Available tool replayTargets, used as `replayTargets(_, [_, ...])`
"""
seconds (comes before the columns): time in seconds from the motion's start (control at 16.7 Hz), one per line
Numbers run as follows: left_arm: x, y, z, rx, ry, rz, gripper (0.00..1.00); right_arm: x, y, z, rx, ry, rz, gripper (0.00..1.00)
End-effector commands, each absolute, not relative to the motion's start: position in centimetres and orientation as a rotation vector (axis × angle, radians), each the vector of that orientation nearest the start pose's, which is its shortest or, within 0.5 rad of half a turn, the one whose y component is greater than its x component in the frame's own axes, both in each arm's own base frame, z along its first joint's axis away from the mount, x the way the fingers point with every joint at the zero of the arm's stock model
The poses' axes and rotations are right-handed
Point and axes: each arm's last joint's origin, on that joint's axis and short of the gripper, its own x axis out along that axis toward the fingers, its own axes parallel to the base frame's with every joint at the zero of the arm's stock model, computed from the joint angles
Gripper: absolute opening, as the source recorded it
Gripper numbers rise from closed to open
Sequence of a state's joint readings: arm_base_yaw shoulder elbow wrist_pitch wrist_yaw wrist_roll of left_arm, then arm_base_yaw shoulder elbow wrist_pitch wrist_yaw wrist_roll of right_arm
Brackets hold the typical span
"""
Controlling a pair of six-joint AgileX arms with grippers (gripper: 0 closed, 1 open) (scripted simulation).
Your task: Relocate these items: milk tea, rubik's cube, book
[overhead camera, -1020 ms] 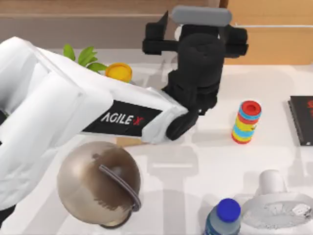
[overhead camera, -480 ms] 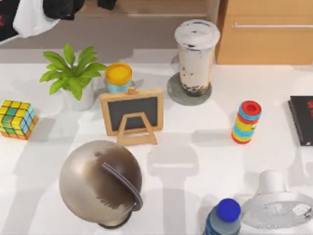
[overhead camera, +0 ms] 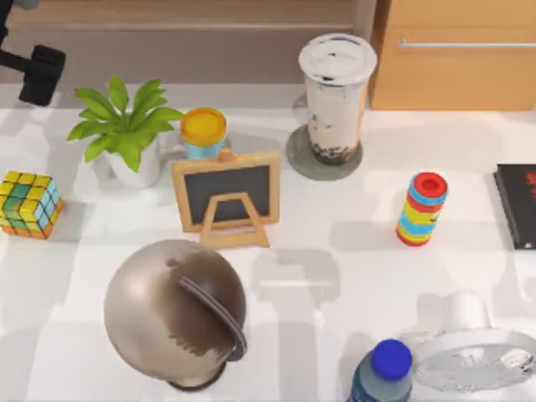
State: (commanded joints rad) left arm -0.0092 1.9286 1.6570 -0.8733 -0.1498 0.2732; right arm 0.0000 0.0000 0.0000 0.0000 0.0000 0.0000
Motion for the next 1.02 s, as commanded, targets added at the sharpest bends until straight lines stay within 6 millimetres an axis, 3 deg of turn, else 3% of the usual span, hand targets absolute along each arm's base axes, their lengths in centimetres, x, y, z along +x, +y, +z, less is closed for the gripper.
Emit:
replayTargets(0.36, [40.0, 1.7, 20.9, 0.174, 1.533, -0.148, 1.00, 10.6, -0.1, 16.0, 0.000, 0.000, 0.000, 1.00])
replayTargets(0.78, [39.9, 1.6, 20.4, 0.163, 1.563, -0.161, 1.00, 10.6, -0.1, 16.0, 0.000, 0.000, 0.000, 1.00])
replayTargets(1.02, [39.6, 2.8, 18.1, 0.160, 1.566, -0.158, 1.00, 10.6, -0.1, 16.0, 0.000, 0.000, 0.000, 1.00])
